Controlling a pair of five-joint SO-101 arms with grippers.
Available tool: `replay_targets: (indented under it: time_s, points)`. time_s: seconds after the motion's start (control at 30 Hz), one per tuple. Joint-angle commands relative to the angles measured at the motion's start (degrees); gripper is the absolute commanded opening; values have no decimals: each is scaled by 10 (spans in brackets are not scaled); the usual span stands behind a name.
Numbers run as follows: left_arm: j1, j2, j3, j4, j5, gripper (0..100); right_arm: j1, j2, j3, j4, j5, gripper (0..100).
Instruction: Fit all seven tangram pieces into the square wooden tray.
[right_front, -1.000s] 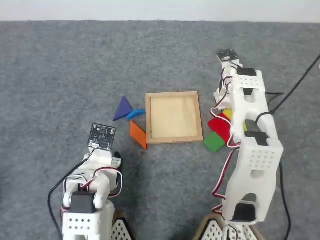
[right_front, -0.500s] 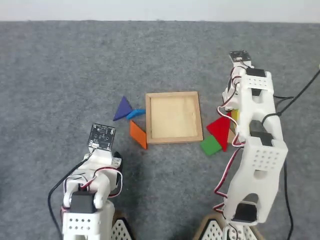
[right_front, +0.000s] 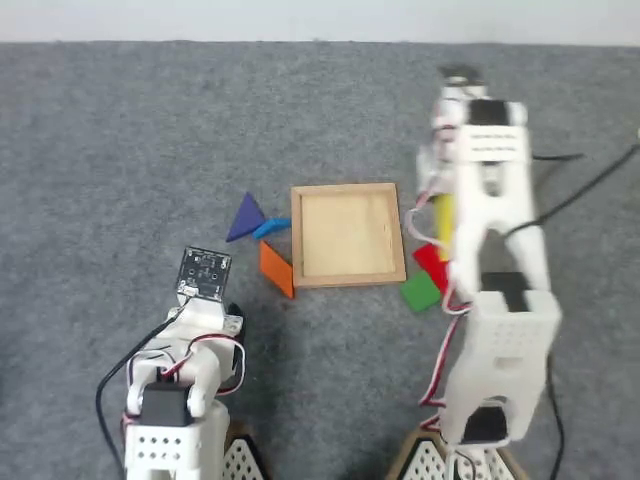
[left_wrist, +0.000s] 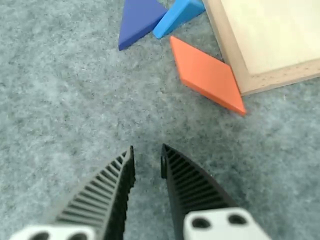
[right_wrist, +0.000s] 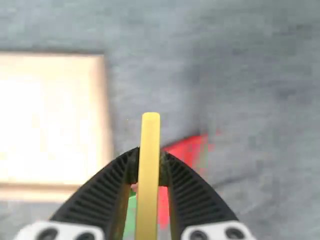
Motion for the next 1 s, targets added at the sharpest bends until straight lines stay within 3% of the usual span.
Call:
replay_targets:
  time_s: [0.0,0.33,0.6,0.7,0.87,0.97]
  points:
    - [3,-11,-2,3,3,84,-85,-49,-37,29,-61,7]
    - [3,-11,-2,3,3,84,-205,-13,-34,-73,-219,7]
    - [3,-11,-2,3,3,84,-241,80,-37,-138,-301,9]
    - [3,-11,-2,3,3,84,-240,99,-37,-151,-306,42]
    - [3,-11,-2,3,3,84,-236,112,-37,-151,-303,177]
    - [3,-11,-2,3,3,84,-228,110,-37,-151,-282,199]
